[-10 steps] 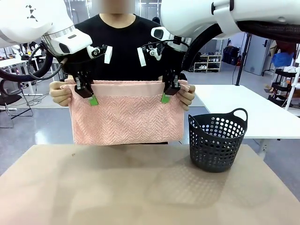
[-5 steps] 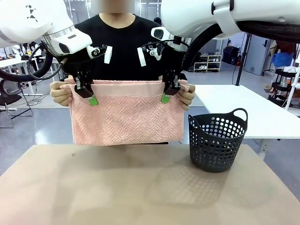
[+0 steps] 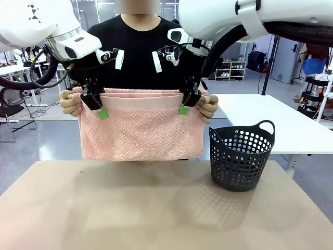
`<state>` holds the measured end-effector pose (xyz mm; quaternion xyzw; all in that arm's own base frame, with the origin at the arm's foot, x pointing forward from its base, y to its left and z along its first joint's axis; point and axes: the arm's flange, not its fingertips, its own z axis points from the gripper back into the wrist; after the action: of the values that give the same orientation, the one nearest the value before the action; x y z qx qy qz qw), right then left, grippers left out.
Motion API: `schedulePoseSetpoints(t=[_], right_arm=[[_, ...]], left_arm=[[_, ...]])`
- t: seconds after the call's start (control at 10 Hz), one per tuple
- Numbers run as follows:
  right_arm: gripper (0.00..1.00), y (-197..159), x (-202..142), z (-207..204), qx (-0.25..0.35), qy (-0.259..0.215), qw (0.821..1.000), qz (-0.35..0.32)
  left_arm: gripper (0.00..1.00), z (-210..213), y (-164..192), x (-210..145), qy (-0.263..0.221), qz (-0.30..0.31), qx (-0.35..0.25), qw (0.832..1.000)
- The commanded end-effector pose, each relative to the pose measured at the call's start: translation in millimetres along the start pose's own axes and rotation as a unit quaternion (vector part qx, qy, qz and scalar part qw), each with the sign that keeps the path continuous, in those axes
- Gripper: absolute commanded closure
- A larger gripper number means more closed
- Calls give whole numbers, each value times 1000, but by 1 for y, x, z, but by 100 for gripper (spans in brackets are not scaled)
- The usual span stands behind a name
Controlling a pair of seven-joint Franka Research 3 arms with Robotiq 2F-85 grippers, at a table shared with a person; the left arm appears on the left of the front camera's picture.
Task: Fold the towel.
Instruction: Release the end of the 100 cm Hotel Towel you were holding.
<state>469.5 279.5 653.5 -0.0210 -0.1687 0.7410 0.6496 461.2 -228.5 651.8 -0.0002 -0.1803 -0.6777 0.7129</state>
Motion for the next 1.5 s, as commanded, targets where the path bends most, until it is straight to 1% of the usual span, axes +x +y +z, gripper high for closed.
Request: schedulePoseSetpoints(t=[0.0, 0.1, 0.2, 0.3, 0.4, 0.5, 0.6, 0.7, 0.8, 0.9, 1.0, 1.1, 1.2, 1.3, 1.4], right_arm=[[0, 2, -5, 21, -29, -11, 1000, 4], [27, 3, -7, 37, -47, -18, 999, 7], [0, 6, -10, 50, -57, -27, 998, 7], [0, 9, -14, 61, -61, -28, 998, 4], [0, 13, -22, 73, -53, -41, 998, -18], [13, 20, -35, 92, -39, -67, 996, -55], [3, 29, -50, 106, -29, -73, 992, -97], [0, 39, -69, 118, -21, -67, 986, -152], [0, 51, -88, 128, -16, -60, 975, -212], [0, 65, -111, 137, -29, -30, 960, -277], [0, 75, -129, 140, -32, -17, 945, -326], [0, 81, -147, 139, -50, -3, 927, -371], [0, 84, -156, 133, -55, -9, 917, -394], [0, 87, -160, 129, -57, -9, 911, -408], [0, 90, -164, 125, -53, -24, 909, -412]], left_arm=[[23, 18, -5, -3, -17, 10, 26, 999], [0, 39, -8, -5, -37, 18, 50, 998], [0, 55, -12, -8, -46, 21, 63, 997], [0, 67, -14, -14, -56, 39, 69, 995], [0, 78, -16, -23, -74, 68, 64, 993], [0, 92, -23, -38, -90, 110, 41, 989], [0, 103, -32, -54, -74, 138, 32, 987], [0, 112, -41, -74, -64, 179, 17, 982], [0, 121, -52, -97, -51, 225, 1, 973], [0, 133, -64, -125, -24, 284, -2, 959], [0, 138, -72, -144, -13, 315, -7, 949], [0, 138, -74, -160, -1, 360, 8, 933], [0, 136, -75, -168, -19, 380, 10, 925], [0, 132, -75, -172, -22, 391, 7, 920], [0, 129, -77, -171, -14, 395, 9, 919]])
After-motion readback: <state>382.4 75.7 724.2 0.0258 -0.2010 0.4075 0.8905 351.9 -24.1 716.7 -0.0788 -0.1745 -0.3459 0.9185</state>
